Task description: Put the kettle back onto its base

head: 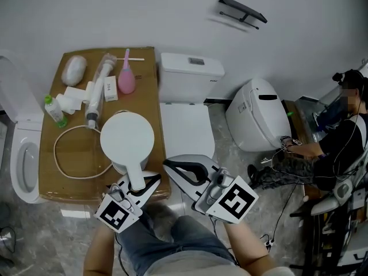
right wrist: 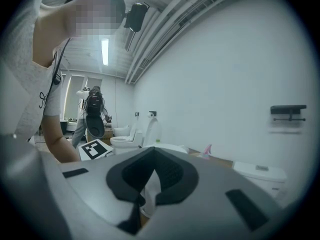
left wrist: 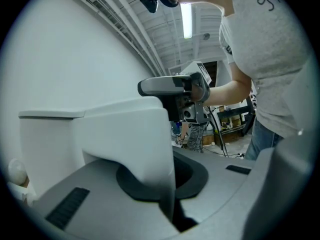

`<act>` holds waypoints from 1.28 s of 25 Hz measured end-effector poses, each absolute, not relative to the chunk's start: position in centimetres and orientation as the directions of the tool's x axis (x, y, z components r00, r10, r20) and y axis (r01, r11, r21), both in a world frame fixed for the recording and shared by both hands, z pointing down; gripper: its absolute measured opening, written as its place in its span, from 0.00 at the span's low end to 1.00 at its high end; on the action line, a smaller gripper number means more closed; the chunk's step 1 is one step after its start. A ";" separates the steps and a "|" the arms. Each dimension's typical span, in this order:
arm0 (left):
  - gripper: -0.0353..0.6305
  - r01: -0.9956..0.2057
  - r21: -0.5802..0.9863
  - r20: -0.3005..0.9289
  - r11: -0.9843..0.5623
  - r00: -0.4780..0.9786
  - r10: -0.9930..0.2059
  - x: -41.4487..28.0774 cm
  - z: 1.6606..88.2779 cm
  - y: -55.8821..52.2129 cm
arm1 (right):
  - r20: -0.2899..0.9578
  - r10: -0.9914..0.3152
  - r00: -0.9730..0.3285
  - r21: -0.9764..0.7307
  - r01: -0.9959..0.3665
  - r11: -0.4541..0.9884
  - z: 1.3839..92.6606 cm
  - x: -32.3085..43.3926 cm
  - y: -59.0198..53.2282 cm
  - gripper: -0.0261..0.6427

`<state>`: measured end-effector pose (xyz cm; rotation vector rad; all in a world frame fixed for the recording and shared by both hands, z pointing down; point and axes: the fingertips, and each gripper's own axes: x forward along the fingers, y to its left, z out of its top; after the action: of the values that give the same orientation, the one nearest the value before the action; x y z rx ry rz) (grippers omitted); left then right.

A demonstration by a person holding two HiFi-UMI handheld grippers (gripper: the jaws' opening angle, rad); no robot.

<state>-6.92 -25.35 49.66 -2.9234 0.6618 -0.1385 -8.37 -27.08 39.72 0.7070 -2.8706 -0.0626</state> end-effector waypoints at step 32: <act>0.07 -0.417 -0.057 0.091 -0.907 0.903 -0.420 -8.2 50.2 -25.7 | 0.176 -0.417 -0.892 0.070 -0.411 0.909 39.5 -9.1 -27.1 0.05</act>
<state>-8.25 -25.68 50.23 -3.0288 0.6665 -0.1570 -9.06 -27.12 39.50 0.6310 -2.8852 -0.0453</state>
